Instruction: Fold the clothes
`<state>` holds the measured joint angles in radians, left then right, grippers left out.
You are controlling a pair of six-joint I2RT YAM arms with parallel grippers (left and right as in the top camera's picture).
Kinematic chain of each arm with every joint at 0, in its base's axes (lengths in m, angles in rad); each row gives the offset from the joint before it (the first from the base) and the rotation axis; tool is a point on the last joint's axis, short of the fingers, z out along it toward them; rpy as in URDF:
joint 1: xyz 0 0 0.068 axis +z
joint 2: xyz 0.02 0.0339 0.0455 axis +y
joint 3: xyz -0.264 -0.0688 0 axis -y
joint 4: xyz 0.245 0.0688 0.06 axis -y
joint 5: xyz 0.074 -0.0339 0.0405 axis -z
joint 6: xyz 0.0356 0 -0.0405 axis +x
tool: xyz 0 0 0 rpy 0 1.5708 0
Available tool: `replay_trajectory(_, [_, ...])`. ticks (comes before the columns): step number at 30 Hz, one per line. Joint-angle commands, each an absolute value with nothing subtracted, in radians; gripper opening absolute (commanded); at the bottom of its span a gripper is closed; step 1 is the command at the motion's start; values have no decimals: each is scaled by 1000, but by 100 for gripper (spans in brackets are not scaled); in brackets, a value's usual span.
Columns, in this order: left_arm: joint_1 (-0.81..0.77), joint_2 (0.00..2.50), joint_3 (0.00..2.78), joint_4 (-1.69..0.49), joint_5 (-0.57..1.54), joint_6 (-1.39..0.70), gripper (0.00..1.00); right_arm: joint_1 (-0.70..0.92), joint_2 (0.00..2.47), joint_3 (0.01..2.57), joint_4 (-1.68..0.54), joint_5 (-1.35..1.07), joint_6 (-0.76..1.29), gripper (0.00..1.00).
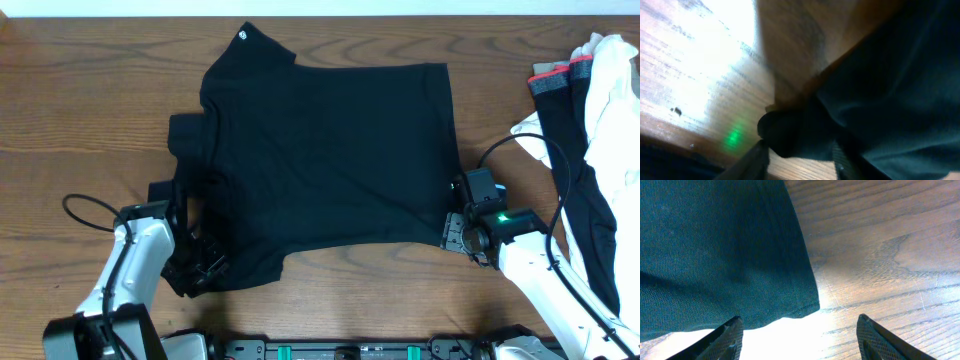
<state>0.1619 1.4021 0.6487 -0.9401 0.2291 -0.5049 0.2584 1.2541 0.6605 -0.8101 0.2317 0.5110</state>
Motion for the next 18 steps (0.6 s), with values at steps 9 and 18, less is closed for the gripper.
replay_trajectory(9, [165, 1421, 658, -961, 249, -473, 6, 248, 1245, 658, -806, 237, 500, 70])
replay_trajectory(18, [165, 1275, 830, -1188, 274, -465, 6, 248, 1245, 659, -800, 192, 460, 58])
